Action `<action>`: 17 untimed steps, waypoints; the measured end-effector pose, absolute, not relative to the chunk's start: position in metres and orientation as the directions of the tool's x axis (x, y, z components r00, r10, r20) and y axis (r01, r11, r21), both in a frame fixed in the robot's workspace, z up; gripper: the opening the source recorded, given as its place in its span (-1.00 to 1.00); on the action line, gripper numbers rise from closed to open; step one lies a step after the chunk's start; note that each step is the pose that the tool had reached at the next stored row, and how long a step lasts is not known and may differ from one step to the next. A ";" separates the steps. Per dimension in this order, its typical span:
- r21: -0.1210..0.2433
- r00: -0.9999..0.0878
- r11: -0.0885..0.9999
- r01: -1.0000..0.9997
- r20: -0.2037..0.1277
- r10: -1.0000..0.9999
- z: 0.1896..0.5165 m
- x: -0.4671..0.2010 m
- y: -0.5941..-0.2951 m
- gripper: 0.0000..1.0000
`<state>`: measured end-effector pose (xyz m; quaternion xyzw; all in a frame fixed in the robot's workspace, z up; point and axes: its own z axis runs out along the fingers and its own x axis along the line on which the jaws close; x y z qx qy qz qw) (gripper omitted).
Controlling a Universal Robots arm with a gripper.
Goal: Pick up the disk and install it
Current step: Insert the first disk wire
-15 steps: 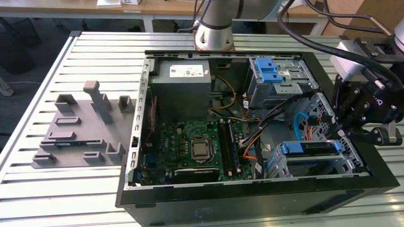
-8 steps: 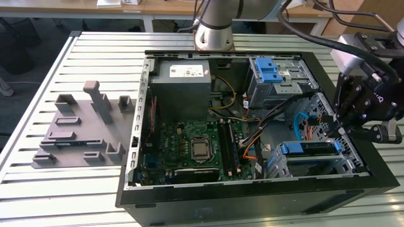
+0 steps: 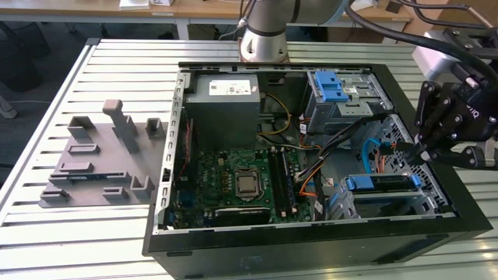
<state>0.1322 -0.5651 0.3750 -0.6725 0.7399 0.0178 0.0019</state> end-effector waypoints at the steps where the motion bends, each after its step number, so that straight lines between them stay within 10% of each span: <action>1: 0.024 -0.104 0.103 -0.994 -0.026 -0.994 0.375 0.132 -0.565 -0.76; 17: 0.026 -0.186 0.185 -0.982 -0.026 -0.982 0.373 0.139 -0.553 -0.76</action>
